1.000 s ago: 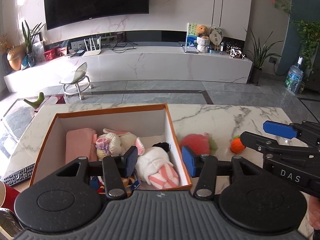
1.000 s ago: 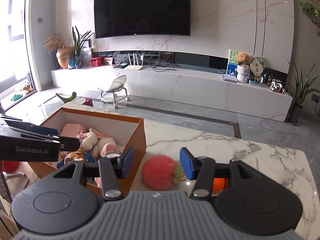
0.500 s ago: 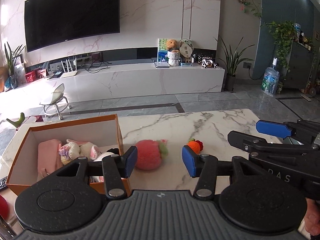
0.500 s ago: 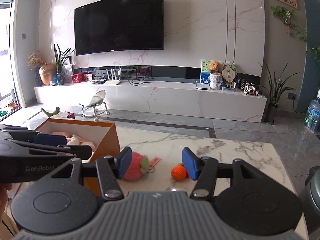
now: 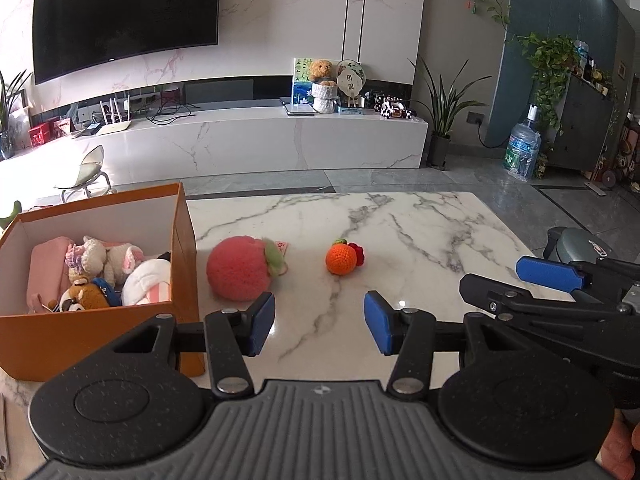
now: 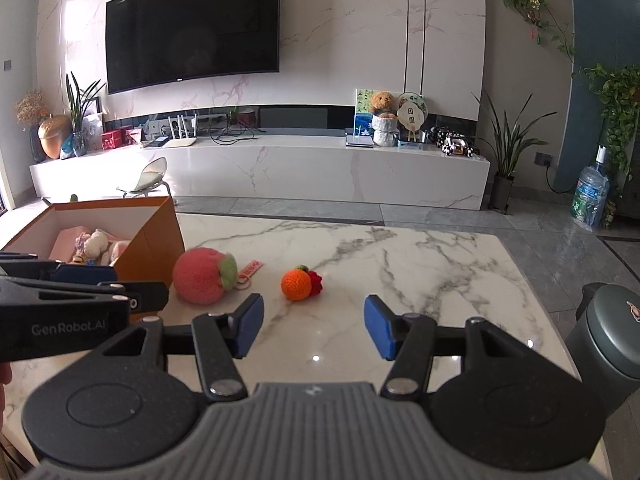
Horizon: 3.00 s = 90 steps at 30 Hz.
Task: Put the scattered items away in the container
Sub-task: 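Withdraw both tools from the box toward the pink strawberry and orange crocheted fruit, then grasp the pink strawberry plush with the left tool while the right tool grasps the orange crocheted fruit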
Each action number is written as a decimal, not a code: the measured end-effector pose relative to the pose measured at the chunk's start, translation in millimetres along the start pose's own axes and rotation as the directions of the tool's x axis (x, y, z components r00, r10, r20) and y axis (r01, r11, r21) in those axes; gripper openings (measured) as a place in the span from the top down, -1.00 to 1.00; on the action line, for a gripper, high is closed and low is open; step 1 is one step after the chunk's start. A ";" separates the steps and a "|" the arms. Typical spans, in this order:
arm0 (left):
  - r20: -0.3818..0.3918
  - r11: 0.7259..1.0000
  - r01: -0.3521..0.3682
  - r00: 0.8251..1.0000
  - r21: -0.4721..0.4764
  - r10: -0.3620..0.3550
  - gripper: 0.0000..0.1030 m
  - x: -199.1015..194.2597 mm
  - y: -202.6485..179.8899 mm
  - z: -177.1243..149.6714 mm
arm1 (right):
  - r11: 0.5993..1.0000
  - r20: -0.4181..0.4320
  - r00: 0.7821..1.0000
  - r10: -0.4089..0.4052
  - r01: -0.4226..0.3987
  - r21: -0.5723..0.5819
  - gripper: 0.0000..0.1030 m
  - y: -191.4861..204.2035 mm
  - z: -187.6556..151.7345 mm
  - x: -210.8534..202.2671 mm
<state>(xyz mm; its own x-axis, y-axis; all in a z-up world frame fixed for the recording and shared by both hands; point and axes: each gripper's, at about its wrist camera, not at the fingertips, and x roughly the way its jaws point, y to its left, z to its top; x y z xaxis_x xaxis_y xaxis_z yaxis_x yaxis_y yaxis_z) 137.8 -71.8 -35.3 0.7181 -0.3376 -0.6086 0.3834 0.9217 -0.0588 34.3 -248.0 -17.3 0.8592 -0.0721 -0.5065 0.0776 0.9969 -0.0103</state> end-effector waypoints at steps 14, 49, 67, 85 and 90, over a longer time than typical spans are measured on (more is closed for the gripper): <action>-0.097 1.000 0.006 0.995 0.012 -0.005 -0.13 48.0 -10.3 -12.4 | 0.999 -0.095 0.995 -0.028 0.032 0.034 -0.15 -21.3 -20.3 49.8; -0.055 0.886 -0.373 0.914 0.276 0.401 -0.75 181.5 -2.9 20.4 | 0.988 -0.131 0.986 0.101 -0.084 0.132 -0.29 -45.4 1.8 187.6; -0.132 0.847 -0.389 0.878 0.362 0.460 -0.75 233.8 7.0 11.4 | 0.967 -0.183 0.951 0.250 -0.237 0.093 -0.30 -24.7 18.8 265.6; -0.147 0.914 -0.348 0.913 0.206 0.381 -0.24 229.3 27.8 13.7 | 0.962 -0.212 0.942 0.262 -0.237 0.134 -0.10 -28.7 7.5 270.5; -0.156 0.939 -0.284 0.936 0.197 0.316 -0.09 215.2 19.2 5.5 | 0.969 -0.219 0.948 0.232 -0.206 0.137 -0.09 -36.3 -0.7 254.0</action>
<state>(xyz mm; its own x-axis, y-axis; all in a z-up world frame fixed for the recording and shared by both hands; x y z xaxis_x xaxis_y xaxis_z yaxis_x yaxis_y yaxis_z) 302.9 -127.8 -163.0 0.7024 0.0047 -0.7117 0.2705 0.9232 0.2731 249.3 -302.6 -146.2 0.7217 0.1698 -0.6711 -0.0326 0.9767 0.2121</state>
